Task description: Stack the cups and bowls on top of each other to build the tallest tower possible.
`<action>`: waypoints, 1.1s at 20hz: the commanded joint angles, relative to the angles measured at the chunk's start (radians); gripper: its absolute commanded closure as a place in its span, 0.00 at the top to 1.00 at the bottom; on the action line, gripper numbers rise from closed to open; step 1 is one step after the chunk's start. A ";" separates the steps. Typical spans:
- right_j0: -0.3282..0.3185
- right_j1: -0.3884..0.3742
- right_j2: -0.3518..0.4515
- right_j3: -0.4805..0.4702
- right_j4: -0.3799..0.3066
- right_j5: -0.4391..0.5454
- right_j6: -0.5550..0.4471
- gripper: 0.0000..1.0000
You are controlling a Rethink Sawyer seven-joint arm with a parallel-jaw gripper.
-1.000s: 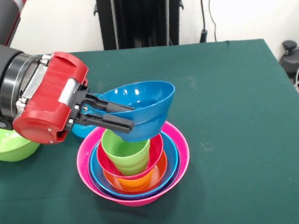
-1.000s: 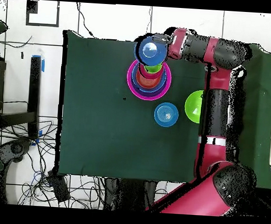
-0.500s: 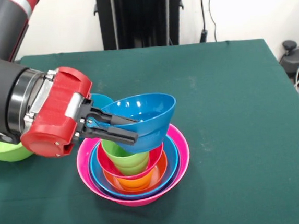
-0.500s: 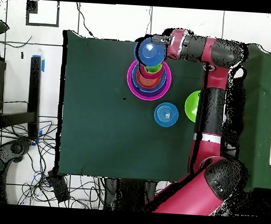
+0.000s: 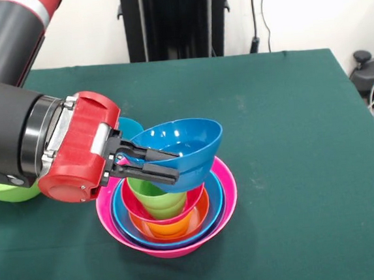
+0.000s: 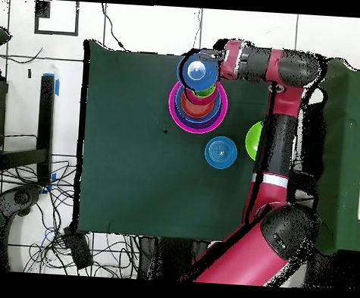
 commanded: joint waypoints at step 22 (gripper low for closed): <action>0.040 -0.002 -0.164 -0.144 -0.076 0.221 -0.224 0.00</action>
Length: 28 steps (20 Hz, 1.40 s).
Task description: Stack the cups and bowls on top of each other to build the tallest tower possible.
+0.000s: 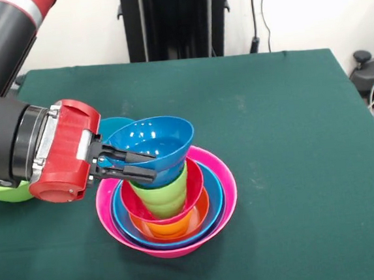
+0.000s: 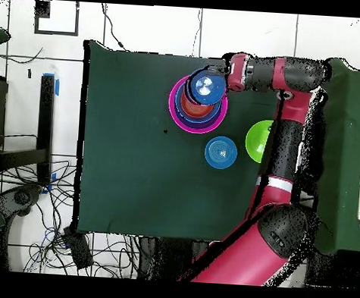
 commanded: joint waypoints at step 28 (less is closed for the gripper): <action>0.035 0.011 -0.082 -0.054 -0.044 0.085 -0.204 0.00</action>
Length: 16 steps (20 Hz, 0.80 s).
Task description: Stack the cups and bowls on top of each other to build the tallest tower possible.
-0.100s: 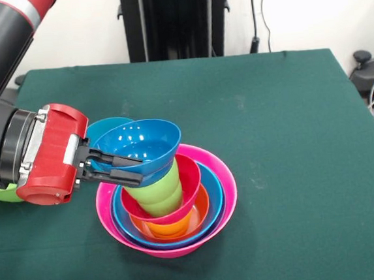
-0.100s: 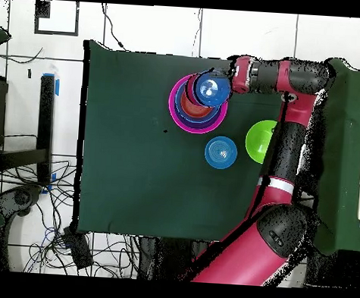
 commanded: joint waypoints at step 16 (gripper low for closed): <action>0.005 -0.016 -0.087 0.039 -0.023 -0.021 -0.149 1.00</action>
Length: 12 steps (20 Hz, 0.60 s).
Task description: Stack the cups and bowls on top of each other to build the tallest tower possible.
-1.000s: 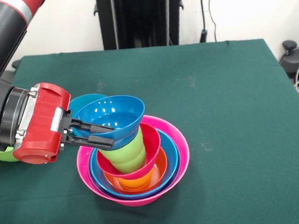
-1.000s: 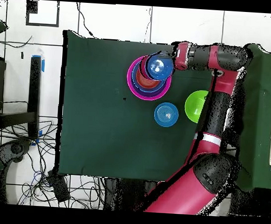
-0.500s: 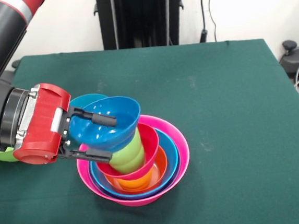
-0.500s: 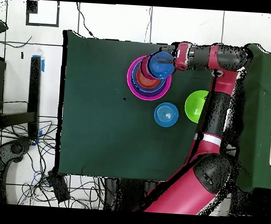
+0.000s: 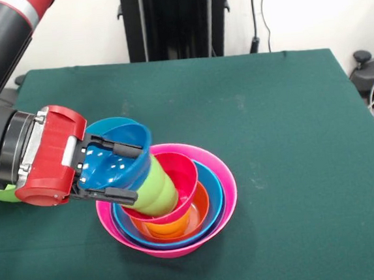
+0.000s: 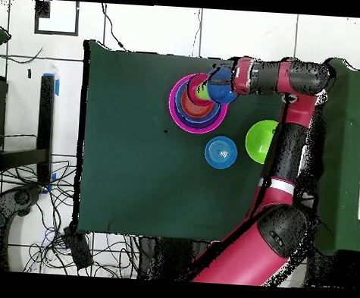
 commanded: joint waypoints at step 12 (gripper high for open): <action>-0.125 -0.064 -0.084 0.342 -0.013 -0.182 -0.071 1.00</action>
